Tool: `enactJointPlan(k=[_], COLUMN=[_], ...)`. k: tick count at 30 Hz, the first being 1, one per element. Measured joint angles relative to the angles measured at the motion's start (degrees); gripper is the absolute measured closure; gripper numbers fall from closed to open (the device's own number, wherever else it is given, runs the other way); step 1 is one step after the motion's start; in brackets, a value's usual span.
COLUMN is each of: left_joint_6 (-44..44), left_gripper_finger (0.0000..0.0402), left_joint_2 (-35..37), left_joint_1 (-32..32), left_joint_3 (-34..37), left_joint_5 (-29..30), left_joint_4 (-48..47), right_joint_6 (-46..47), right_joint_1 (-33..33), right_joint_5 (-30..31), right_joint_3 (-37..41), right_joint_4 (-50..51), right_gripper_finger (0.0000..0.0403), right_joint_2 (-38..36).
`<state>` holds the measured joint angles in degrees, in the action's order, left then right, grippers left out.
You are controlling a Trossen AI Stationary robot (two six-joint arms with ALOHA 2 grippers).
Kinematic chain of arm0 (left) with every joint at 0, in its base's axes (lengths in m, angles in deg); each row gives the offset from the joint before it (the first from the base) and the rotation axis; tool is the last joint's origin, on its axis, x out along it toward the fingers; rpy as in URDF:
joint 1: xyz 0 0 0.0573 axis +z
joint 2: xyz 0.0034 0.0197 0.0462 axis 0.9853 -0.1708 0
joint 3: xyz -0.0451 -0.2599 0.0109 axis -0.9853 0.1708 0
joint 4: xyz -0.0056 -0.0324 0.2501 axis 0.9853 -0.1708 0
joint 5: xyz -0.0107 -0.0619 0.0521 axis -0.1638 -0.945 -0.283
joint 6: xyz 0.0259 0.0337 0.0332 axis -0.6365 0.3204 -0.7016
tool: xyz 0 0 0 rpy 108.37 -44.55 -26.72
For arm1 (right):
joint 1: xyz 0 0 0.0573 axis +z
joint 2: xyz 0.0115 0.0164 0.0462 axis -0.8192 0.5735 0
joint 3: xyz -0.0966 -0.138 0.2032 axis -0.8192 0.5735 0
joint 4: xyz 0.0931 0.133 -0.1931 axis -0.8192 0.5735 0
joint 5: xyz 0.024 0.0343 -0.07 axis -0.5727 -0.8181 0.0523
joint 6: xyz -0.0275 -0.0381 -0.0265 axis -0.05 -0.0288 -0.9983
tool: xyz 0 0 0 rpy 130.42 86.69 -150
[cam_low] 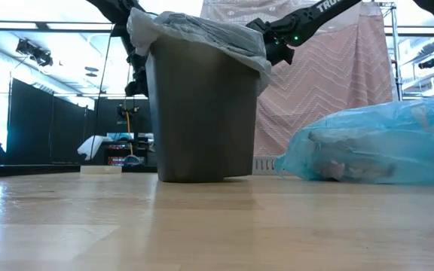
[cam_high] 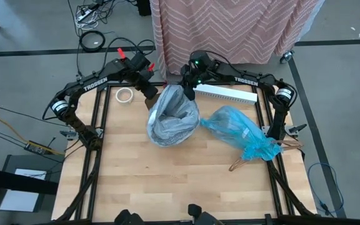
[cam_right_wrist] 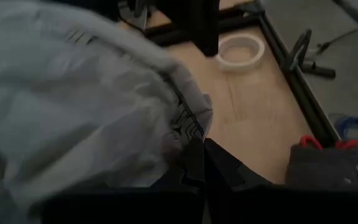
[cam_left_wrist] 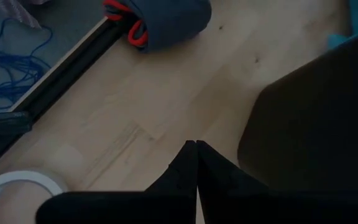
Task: Place trash/remove bag and relplace
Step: Insert the new gray trash bag into the bin
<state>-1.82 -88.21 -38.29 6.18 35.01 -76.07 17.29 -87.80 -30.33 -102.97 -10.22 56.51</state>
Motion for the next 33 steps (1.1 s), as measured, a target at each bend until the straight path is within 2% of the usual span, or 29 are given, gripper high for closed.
enactJointPlan(k=[22, 33], left_joint_6=[1.4, 1.7], left_gripper_finger=[0.0394, 0.0394], left_joint_2=[-0.1, 0.0], left_joint_1=[0.0, 0.0], left_joint_3=[0.0, 0.0], left_joint_5=[0.8, 5.0], left_joint_4=[3.0, 3.4], right_joint_6=[-2.9, -3.5], right_joint_1=[0.1, 0.3], right_joint_5=[-1.5, -1.1], right_joint_3=[0.0, 0.0], right_joint_4=[5.2, 8.2], right_gripper_finger=[0.0403, 0.0403], right_joint_2=[0.0, 0.0])
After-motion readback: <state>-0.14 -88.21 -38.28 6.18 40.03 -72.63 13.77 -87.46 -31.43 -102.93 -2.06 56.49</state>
